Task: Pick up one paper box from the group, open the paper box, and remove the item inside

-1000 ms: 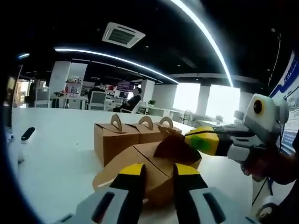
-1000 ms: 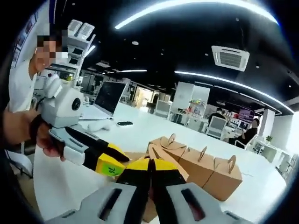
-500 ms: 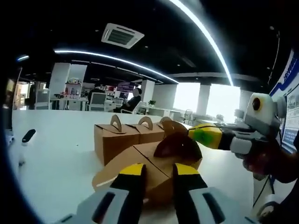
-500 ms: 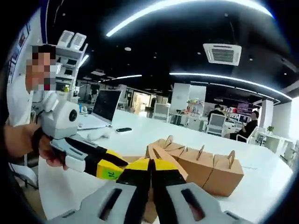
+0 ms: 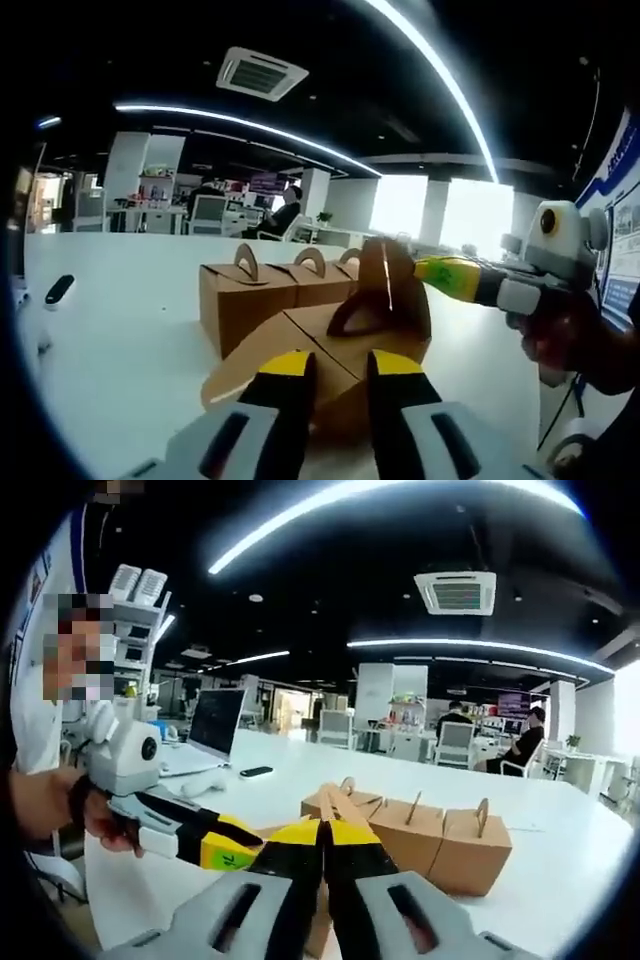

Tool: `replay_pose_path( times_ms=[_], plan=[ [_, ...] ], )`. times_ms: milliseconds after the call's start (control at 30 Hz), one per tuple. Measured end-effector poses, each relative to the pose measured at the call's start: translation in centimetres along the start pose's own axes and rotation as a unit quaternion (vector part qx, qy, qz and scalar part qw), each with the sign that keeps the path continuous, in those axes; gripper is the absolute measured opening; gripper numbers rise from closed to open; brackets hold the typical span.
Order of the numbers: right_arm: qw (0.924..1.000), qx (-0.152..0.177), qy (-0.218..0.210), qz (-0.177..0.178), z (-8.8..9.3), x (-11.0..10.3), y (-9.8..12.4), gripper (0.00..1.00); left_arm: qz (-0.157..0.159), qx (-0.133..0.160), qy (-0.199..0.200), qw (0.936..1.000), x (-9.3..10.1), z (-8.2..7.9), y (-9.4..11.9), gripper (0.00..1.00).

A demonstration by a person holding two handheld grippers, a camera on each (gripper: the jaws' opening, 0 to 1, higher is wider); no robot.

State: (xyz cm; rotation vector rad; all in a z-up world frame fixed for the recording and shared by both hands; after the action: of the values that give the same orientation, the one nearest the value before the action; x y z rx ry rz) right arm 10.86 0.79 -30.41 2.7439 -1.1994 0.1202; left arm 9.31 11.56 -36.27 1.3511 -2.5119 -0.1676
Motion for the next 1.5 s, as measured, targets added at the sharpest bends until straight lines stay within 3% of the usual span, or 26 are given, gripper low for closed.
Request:
replay_pose_path(
  times_ms=[1267, 1500],
  plan=[
    [0.9991, 0.013, -0.018, 0.035, -0.4, 1.4, 1.8, 0.02, -0.005, 0.005, 0.003, 1.0000, 1.0, 0.0, 0.2, 0.23],
    [0.9990, 0.014, -0.019, 0.037, -0.3, 1.7, 1.8, 0.02, -0.004, 0.007, 0.006, 1.0000, 0.5, 0.0, 0.1, 0.23]
  ],
)
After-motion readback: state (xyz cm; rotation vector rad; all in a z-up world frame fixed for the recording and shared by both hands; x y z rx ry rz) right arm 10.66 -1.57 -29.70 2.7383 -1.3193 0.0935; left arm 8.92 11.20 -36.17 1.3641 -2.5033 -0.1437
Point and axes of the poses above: the point that each gripper's makers call its tool centre point, and the gripper's own axes: y roughly backward along the fingers, x roughly to its right, z roughly out of its underside, the point moved 3 cm from there along y, roughly backward along the fingers, and after that the axes turned 3 degrees about -x, right-handed, at the moved point
